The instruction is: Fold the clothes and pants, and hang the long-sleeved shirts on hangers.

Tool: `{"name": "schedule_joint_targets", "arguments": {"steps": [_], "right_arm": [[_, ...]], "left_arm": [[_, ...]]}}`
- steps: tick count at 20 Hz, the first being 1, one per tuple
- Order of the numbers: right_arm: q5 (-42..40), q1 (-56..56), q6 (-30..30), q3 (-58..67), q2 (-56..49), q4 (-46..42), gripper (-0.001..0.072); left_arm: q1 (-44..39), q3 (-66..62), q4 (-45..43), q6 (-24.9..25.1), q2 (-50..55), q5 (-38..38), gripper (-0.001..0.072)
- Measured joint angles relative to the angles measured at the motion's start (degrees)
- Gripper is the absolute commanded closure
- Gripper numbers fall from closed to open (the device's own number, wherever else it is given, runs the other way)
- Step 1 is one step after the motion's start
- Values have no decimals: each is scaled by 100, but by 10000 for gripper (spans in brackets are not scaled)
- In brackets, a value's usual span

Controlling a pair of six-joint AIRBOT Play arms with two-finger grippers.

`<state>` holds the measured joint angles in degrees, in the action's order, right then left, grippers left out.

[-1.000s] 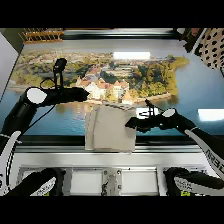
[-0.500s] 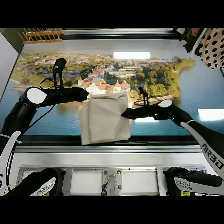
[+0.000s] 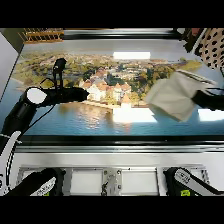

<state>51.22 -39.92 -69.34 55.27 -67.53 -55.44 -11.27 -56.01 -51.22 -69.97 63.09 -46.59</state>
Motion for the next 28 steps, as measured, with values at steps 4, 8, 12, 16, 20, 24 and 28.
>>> {"name": "schedule_joint_targets", "arguments": {"steps": [4,8,12,16,20,24,28], "right_arm": [[2,-1845,-192,-186,92,-166,705],[31,-2721,-341,-673,120,-208,698],[367,-2944,-409,-1019,129,-269,232],[909,-3010,-472,-1003,260,-887,233],[1117,-3025,-619,-595,758,-1840,232],[905,-2656,-308,-415,1373,-1292,233],[863,-1220,518,-402,1692,192,233]], "left_arm": [[-2,0,0,0,0,-2,701],[-2,0,-2,0,0,0,701],[-2,0,-2,2,0,0,701],[-2,0,-9,7,0,-4,701],[-2,0,-15,17,0,-83,700],[-2,0,-24,15,0,-120,700],[-2,0,-22,13,0,-138,700]]}}
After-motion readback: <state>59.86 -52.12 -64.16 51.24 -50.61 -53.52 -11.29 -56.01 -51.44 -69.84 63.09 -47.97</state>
